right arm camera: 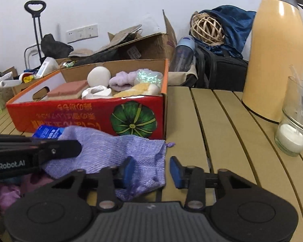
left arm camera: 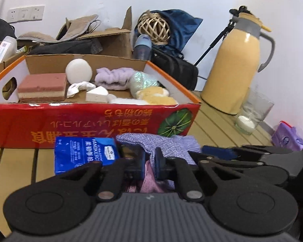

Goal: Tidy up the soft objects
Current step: 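Grasp the purple mesh bag with both grippers, then carry the purple mesh bag into the red box and open both grippers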

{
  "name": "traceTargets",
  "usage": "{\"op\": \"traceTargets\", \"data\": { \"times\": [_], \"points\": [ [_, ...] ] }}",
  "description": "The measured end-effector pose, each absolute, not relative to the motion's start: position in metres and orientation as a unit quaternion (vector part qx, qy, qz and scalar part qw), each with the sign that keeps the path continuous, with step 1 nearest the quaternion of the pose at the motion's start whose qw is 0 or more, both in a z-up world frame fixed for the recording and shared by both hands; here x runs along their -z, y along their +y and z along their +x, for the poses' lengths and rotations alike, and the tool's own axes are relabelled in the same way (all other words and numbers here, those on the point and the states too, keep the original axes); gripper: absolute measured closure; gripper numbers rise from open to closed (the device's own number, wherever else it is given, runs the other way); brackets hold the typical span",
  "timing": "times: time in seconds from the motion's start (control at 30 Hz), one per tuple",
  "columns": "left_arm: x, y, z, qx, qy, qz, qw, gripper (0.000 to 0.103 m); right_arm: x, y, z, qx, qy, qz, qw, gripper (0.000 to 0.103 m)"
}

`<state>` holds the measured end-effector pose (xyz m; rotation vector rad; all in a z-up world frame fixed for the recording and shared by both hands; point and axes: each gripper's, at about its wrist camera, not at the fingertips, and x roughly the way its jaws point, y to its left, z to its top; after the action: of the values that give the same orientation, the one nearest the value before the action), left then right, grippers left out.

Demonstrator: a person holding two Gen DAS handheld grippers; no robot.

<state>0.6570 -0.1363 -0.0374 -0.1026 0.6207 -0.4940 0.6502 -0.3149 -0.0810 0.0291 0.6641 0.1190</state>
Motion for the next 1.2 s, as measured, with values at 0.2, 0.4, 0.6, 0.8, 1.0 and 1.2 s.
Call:
{"op": "traceTargets", "data": {
  "times": [0.2, 0.4, 0.6, 0.8, 1.0, 1.2],
  "points": [
    [0.031, -0.129, 0.65, 0.267, 0.277, -0.075, 0.92, 0.096, 0.074, -0.311, 0.641, -0.042, 0.315, 0.002, 0.948, 0.102],
    [-0.012, -0.106, 0.61, 0.303, 0.225, -0.114, 0.919, 0.097, 0.027, -0.317, 0.599, -0.052, 0.247, 0.044, 0.967, 0.103],
    [-0.065, -0.073, 0.568, 0.302, 0.183, -0.135, 0.926, 0.097, -0.031, -0.296, 0.561, -0.087, 0.194, 0.04, 0.976, 0.103],
    [-0.093, -0.039, 0.574, 0.285, 0.179, -0.158, 0.928, 0.096, -0.07, -0.269, 0.573, -0.127, 0.181, 0.035, 0.975, 0.103],
    [-0.075, -0.011, 0.623, 0.289, 0.236, -0.231, 0.899, 0.096, -0.072, -0.245, 0.623, -0.16, 0.214, 0.061, 0.962, 0.103],
    [-0.021, 0.009, 0.651, 0.223, 0.274, -0.223, 0.909, 0.095, -0.024, -0.235, 0.651, -0.146, 0.271, 0.056, 0.95, 0.095]
  ]
}}
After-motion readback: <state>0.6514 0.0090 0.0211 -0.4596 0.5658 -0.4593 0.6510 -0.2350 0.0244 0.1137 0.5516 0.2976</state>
